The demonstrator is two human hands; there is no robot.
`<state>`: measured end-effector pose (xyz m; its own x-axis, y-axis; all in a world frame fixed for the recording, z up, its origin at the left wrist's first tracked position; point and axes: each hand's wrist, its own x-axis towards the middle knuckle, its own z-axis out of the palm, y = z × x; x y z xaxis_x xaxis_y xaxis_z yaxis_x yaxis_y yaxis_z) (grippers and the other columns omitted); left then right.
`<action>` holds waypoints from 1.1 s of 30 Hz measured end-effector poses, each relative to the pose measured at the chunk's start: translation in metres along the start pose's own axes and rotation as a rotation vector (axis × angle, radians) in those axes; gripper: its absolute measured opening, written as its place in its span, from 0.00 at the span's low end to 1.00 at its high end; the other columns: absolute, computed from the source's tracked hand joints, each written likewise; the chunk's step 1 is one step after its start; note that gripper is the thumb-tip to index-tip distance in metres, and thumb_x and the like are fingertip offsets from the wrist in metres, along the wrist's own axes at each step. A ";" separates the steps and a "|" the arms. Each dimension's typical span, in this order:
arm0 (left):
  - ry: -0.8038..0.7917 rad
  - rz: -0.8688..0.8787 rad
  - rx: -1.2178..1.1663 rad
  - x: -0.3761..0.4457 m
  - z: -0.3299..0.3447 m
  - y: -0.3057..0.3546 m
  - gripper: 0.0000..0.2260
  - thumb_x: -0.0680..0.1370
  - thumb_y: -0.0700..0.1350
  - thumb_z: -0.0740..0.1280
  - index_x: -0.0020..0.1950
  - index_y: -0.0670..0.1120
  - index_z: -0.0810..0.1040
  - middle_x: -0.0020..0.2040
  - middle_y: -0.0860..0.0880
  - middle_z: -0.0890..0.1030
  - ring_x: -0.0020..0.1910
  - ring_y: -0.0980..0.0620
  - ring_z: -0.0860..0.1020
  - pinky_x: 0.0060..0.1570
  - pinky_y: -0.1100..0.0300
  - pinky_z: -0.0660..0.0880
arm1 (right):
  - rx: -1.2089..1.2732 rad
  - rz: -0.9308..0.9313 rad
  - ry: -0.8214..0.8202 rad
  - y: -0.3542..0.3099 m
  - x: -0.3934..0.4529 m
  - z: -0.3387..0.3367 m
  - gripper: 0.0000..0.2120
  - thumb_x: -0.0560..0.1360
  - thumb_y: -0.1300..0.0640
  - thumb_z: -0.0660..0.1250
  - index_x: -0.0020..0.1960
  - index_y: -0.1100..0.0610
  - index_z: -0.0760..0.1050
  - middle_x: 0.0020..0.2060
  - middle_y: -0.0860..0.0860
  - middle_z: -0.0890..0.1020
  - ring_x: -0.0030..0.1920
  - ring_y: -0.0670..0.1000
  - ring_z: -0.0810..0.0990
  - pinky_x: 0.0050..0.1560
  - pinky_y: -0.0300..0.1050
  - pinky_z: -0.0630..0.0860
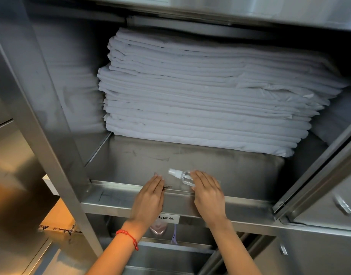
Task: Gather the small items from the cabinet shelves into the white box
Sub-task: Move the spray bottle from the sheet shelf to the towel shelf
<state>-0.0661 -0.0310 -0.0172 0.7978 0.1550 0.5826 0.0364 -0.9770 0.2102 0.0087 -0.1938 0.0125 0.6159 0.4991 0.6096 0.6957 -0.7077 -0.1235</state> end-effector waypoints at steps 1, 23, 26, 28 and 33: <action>0.003 0.006 -0.001 -0.001 0.001 0.000 0.20 0.61 0.33 0.79 0.51 0.35 0.82 0.51 0.40 0.83 0.51 0.44 0.82 0.49 0.48 0.77 | 0.003 0.002 0.004 0.000 -0.002 0.000 0.28 0.55 0.72 0.78 0.54 0.59 0.81 0.49 0.54 0.84 0.50 0.53 0.83 0.56 0.49 0.76; 0.019 0.044 0.006 -0.006 -0.007 -0.004 0.25 0.52 0.31 0.82 0.47 0.37 0.84 0.47 0.41 0.84 0.45 0.45 0.84 0.43 0.51 0.80 | 0.023 -0.061 0.092 0.002 -0.016 0.002 0.28 0.55 0.77 0.74 0.54 0.62 0.81 0.51 0.55 0.83 0.53 0.54 0.82 0.57 0.52 0.76; 0.049 0.066 -0.002 -0.007 -0.011 -0.008 0.24 0.52 0.31 0.82 0.46 0.37 0.84 0.46 0.41 0.84 0.43 0.45 0.84 0.42 0.51 0.81 | 0.033 -0.079 0.104 0.000 -0.014 0.003 0.29 0.55 0.77 0.75 0.54 0.61 0.81 0.51 0.55 0.83 0.53 0.54 0.82 0.57 0.51 0.76; 0.081 0.084 -0.008 -0.006 -0.014 -0.011 0.23 0.53 0.30 0.81 0.46 0.37 0.84 0.46 0.40 0.84 0.43 0.44 0.84 0.42 0.50 0.81 | 0.041 -0.093 0.119 -0.002 -0.013 0.005 0.29 0.54 0.78 0.75 0.54 0.62 0.81 0.51 0.55 0.83 0.52 0.54 0.82 0.57 0.51 0.77; 0.139 0.122 0.004 -0.005 -0.020 -0.017 0.22 0.54 0.29 0.80 0.46 0.36 0.84 0.45 0.40 0.84 0.43 0.43 0.84 0.42 0.49 0.80 | 0.048 -0.120 0.136 -0.009 -0.005 0.007 0.29 0.53 0.78 0.75 0.53 0.62 0.82 0.51 0.56 0.83 0.53 0.54 0.82 0.57 0.52 0.75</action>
<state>-0.0831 -0.0121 -0.0082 0.7059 0.0541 0.7062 -0.0530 -0.9902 0.1289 0.0016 -0.1861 0.0046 0.4737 0.5042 0.7221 0.7803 -0.6205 -0.0786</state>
